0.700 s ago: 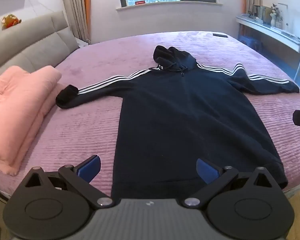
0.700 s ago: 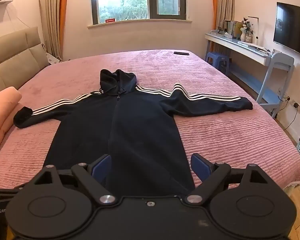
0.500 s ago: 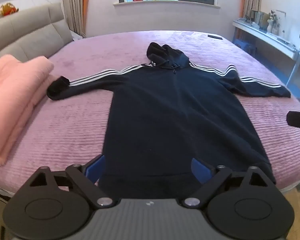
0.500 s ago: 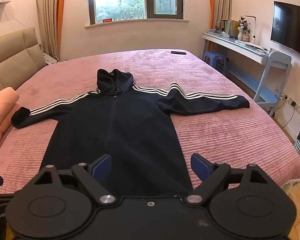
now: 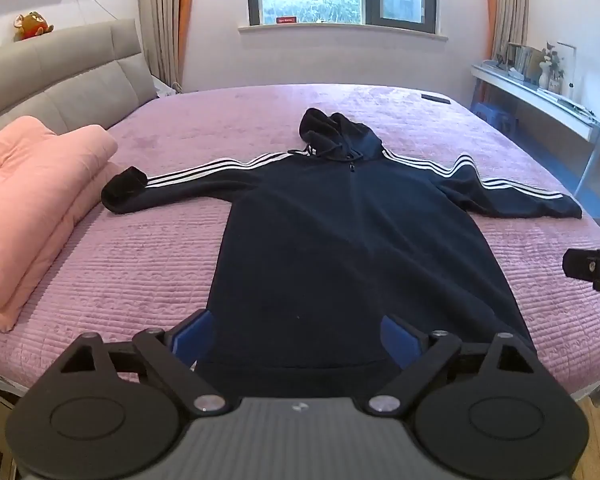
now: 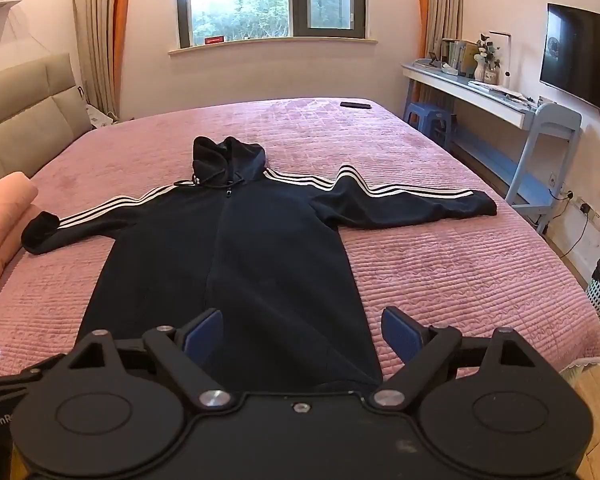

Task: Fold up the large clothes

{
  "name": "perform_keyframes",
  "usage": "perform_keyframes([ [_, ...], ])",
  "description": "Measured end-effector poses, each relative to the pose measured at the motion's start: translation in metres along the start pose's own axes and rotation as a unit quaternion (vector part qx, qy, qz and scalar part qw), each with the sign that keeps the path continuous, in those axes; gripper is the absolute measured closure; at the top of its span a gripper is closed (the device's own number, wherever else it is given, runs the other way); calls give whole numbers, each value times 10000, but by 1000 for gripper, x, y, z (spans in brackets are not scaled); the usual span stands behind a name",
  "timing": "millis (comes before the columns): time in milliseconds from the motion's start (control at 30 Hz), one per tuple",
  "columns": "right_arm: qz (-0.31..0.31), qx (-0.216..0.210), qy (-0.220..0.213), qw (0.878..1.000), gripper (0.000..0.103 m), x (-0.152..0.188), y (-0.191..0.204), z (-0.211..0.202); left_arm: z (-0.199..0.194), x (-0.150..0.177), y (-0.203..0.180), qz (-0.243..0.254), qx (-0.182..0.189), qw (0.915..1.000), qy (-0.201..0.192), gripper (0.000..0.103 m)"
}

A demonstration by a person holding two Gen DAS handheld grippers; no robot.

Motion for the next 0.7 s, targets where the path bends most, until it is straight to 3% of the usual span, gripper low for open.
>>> perform_keyframes([
  [700,-94,-63,-45,9999,1,1,9,-8,-6,-6,8,3,108,9999,-77,8],
])
Point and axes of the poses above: each gripper's, at about its wrist camera, not at the fingertips, and z roughly the way its jaws point, y to its left, x to its underside, the point moved 10 cm from there along z, roughly the way its jaws point, and after that the axes turned 6 degrees about z, right-handed, at the moved point
